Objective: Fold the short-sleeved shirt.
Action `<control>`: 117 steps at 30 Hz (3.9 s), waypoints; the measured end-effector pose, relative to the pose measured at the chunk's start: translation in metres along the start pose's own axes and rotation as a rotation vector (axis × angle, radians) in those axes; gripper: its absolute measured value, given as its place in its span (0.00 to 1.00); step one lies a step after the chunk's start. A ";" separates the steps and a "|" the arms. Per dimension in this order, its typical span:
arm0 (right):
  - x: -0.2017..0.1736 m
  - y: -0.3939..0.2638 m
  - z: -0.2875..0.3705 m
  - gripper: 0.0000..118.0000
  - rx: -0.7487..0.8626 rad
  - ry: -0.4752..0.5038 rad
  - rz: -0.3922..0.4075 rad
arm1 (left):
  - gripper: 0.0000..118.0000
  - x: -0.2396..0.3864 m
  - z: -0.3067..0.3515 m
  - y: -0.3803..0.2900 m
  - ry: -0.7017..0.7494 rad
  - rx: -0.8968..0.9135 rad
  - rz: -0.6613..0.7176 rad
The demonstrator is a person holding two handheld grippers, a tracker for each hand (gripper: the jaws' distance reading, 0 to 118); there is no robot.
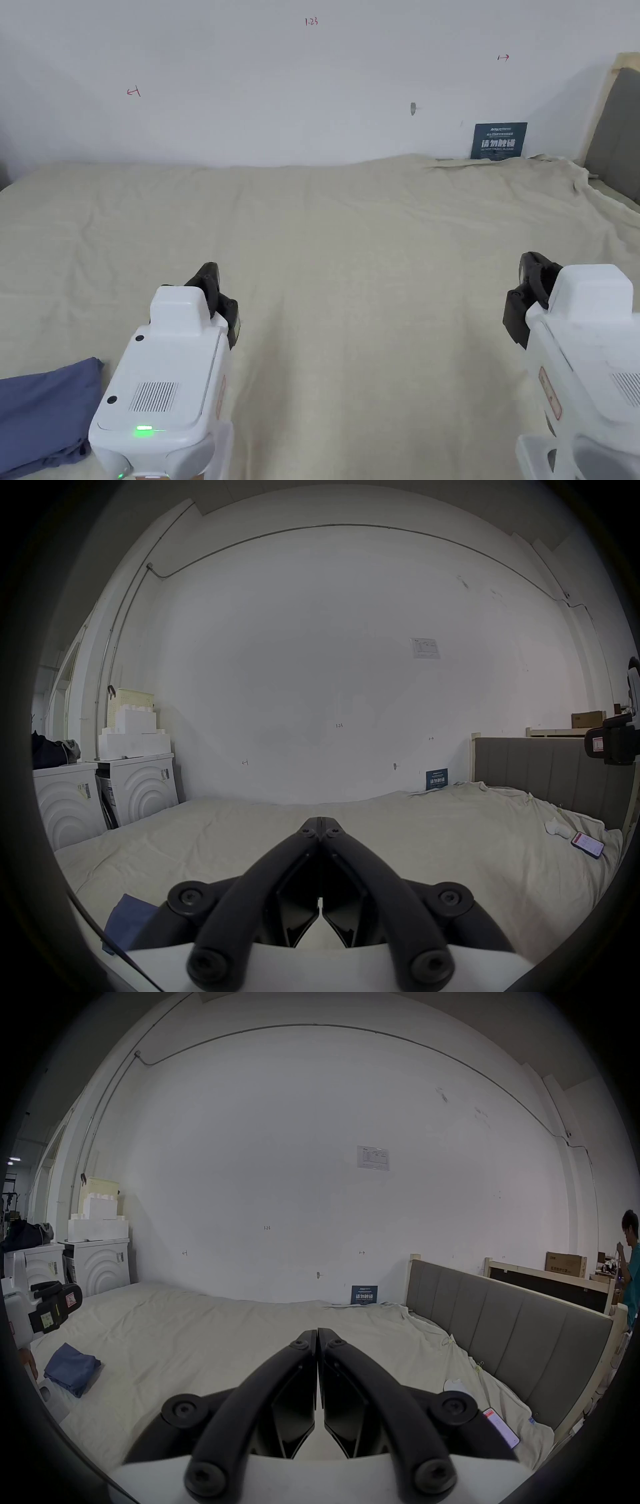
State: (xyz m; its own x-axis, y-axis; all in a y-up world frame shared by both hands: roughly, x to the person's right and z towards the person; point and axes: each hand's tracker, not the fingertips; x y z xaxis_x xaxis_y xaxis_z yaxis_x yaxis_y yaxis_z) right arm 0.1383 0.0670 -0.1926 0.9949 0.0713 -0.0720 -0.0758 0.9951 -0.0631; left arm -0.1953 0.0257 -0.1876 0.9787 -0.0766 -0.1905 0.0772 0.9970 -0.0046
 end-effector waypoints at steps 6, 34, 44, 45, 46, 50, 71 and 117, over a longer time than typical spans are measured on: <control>0.001 -0.001 -0.001 0.00 0.002 0.001 -0.001 | 0.00 0.000 0.001 0.001 -0.002 0.006 -0.004; 0.006 -0.004 -0.002 0.93 -0.012 -0.009 -0.018 | 1.00 -0.005 0.001 0.003 0.022 0.021 0.023; 0.004 -0.003 0.001 0.93 -0.004 -0.009 -0.028 | 1.00 -0.004 0.001 0.004 0.033 0.021 0.006; 0.005 -0.003 0.000 0.93 -0.004 -0.009 -0.027 | 1.00 -0.005 0.001 0.004 0.033 0.019 0.010; 0.005 -0.003 0.000 0.93 -0.003 -0.010 -0.027 | 1.00 -0.005 0.000 0.004 0.032 0.019 0.013; 0.002 0.001 0.002 0.93 0.000 -0.008 -0.027 | 1.00 -0.005 0.000 0.004 0.034 0.022 0.006; 0.004 0.002 0.003 0.93 0.009 -0.007 -0.030 | 1.00 -0.006 -0.001 0.006 0.032 0.030 -0.007; 0.001 0.006 0.004 0.93 0.021 -0.007 -0.025 | 1.00 -0.009 -0.002 0.005 0.037 0.032 -0.013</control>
State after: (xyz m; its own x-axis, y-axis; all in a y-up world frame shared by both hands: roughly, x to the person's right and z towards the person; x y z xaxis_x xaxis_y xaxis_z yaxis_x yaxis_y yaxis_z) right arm 0.1391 0.0733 -0.1887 0.9969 0.0467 -0.0640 -0.0495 0.9978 -0.0434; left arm -0.2041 0.0316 -0.1876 0.9700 -0.0883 -0.2266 0.0961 0.9951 0.0236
